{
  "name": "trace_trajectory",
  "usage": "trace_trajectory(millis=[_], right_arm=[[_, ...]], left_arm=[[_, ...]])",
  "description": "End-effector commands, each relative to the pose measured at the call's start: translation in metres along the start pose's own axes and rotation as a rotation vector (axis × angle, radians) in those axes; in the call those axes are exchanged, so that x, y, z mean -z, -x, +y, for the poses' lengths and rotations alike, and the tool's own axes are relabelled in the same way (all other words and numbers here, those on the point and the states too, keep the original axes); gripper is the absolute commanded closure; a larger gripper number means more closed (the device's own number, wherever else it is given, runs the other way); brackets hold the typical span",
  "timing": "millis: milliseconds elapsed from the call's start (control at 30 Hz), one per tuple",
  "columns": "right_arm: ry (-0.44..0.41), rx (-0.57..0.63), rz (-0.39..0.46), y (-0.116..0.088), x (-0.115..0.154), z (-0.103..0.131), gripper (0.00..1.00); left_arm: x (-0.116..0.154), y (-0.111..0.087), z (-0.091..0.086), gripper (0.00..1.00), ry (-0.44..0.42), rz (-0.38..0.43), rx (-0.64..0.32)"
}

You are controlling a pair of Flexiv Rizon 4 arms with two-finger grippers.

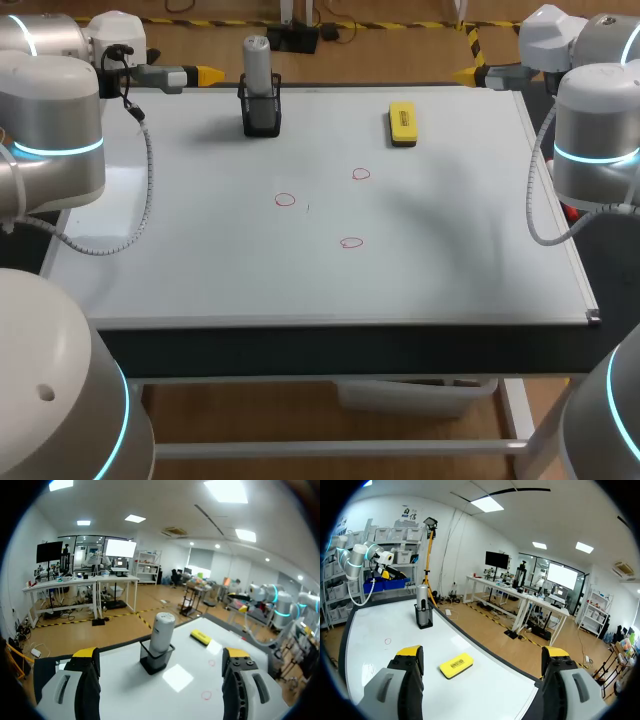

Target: Pick up the inspection probe, press it on each red-marked spot on the whiteboard one by one, put down the probe, pick up the eraser, and wipe off all the red marks.

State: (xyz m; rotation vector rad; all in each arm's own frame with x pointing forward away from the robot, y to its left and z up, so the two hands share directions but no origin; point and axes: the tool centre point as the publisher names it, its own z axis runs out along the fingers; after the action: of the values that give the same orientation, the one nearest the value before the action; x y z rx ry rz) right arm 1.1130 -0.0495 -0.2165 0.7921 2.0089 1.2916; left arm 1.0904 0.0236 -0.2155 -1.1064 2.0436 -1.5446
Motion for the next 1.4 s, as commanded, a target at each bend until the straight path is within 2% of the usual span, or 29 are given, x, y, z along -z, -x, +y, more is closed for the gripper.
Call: trace_trajectory(millis=[33,1333,1400], right_arm=[[-0.002,0.0,0.001,0.0004,-0.0002,0.0001,0.0],[-0.002,0.0,0.001,0.0004,-0.0002,0.0001,0.0],[-0.002,0.0,0.001,0.0004,-0.0002,0.0001,0.0]], left_arm=[[-0.0005,0.0,0.0003,0.0,-0.003,0.0,0.0],[-0.0005,0.0,0.0003,0.0,-0.003,0.0,0.0],[-0.0056,0.0001,0.0023,0.0,-0.007,0.018,-0.001]])
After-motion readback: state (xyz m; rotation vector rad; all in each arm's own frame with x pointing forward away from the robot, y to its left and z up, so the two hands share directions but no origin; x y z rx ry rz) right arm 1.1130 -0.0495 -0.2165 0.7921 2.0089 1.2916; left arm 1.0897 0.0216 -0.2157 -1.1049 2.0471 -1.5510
